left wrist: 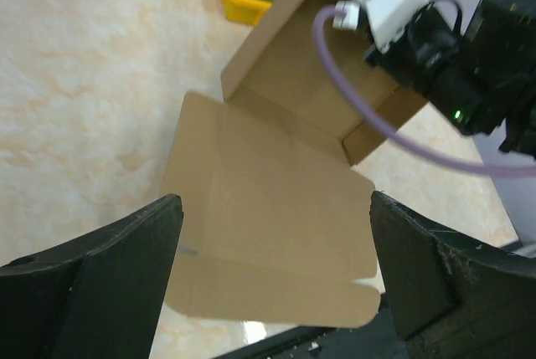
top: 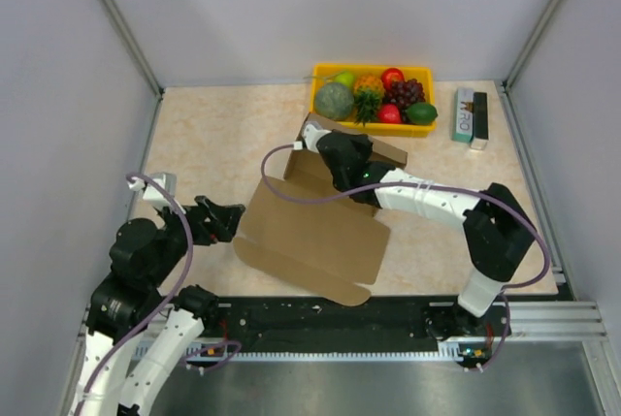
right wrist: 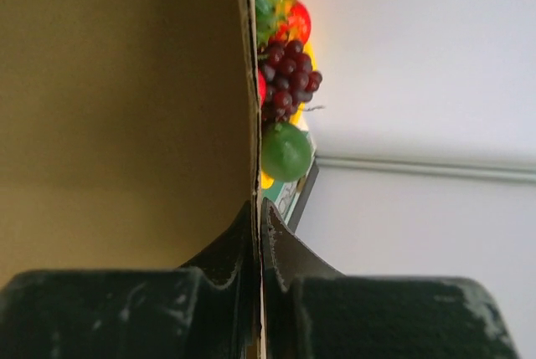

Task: Fold the paper box

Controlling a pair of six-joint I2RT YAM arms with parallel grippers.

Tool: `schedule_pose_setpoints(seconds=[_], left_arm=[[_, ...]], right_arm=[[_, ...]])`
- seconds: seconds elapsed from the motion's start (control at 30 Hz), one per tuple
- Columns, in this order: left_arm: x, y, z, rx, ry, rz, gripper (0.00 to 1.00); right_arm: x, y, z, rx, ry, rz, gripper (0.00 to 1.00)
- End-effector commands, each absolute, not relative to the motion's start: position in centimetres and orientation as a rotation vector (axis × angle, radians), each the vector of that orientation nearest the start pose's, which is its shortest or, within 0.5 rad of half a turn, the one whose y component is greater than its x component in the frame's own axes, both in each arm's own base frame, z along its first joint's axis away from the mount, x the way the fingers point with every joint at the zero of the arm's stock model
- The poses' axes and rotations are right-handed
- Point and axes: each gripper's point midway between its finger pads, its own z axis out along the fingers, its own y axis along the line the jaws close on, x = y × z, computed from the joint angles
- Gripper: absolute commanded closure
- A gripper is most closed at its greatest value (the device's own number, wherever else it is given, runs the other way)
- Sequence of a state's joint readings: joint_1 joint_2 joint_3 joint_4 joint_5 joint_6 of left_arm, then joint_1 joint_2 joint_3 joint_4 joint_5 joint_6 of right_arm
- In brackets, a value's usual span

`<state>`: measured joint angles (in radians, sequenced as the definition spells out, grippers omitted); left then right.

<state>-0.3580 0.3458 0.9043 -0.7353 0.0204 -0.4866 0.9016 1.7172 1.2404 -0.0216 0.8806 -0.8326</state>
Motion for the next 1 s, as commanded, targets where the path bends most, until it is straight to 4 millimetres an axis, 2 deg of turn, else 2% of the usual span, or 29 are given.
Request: schedule_pose_setpoints(seconds=[0.0, 0.07, 0.1, 0.17, 0.23, 0.27, 0.33, 0.37, 0.43, 0.47, 0.63, 0.73, 0.8, 0.87, 0.9, 0.93, 0.97], left_arm=[[16.0, -10.3, 27.5, -0.103, 1.883, -0.733, 0.02], [15.9, -10.3, 26.1, -0.125, 1.923, -0.734, 0.02], [15.7, -10.3, 24.6, -0.162, 1.978, -0.734, 0.02], [15.4, -10.5, 22.6, -0.211, 2.031, -0.751, 0.02], [15.0, -10.8, 21.4, -0.237, 2.047, -0.787, 0.02], [14.7, -11.2, 19.7, -0.271, 2.084, -0.82, 0.02], [14.5, -11.8, 18.9, -0.296, 2.061, -0.891, 0.02], [14.1, -12.7, 17.1, -0.325, 2.101, -0.956, 0.02], [14.1, -13.4, 16.6, -0.356, 2.072, -1.04, 0.02], [14.0, -14.1, 15.0, -0.387, 2.101, -1.09, 0.02], [15.7, -15.1, 12.7, -0.409, 2.053, -1.149, 0.02], [16.6, -15.0, 10.0, -0.449, 2.092, -1.108, 0.02], [17.4, -15.5, 10.2, -0.44, 2.05, -1.148, 0.02], [17.2, -16.7, 10.1, -0.427, 2.035, -1.26, 0.13], [17.6, -17.1, 11.5, -0.387, 1.971, -1.301, 0.19], [17.8, -17.0, 11.5, -0.396, 1.97, -1.29, 0.29], [18.0, -16.9, 12.7, -0.346, 1.945, -1.263, 0.36]], right_arm=[[39.5, 21.8, 22.5, -0.957, 1.751, -0.732, 1.0], [39.5, 20.8, 21.9, -0.923, 1.787, -0.712, 1.0], [39.8, 20.0, 21.6, -0.913, 1.808, -0.705, 1.0], [39.7, 19.5, 21.3, -0.879, 1.835, -0.678, 1.0], [40.0, 18.6, 20.9, -0.854, 1.865, -0.66, 1.0], [40.1, 18.4, 20.8, -0.845, 1.871, -0.651, 1.0], [40.2, 18.0, 20.8, -0.836, 1.881, -0.648, 1.0], [40.3, 18.0, 20.8, -0.835, 1.883, -0.645, 1.0], [40.4, 17.9, 20.8, -0.834, 1.887, -0.641, 1.0], [40.4, 17.9, 20.7, -0.833, 1.89, -0.642, 1.0], [40.4, 17.9, 20.3, -0.832, 1.905, -0.628, 1.0], [40.3, 18.0, 20.3, -0.835, 1.908, -0.624, 1.0], [40.2, 17.9, 20.3, -0.835, 1.912, -0.619, 1.0], [40.2, 18.0, 20.2, -0.833, 1.915, -0.616, 1.0], [40.2, 17.9, 20.0, -0.831, 1.923, -0.616, 1.0], [40.1, 18.0, 20.0, -0.829, 1.928, -0.61, 1.0], [40.1, 18.1, 19.8, -0.828, 1.933, -0.606, 1.0]])
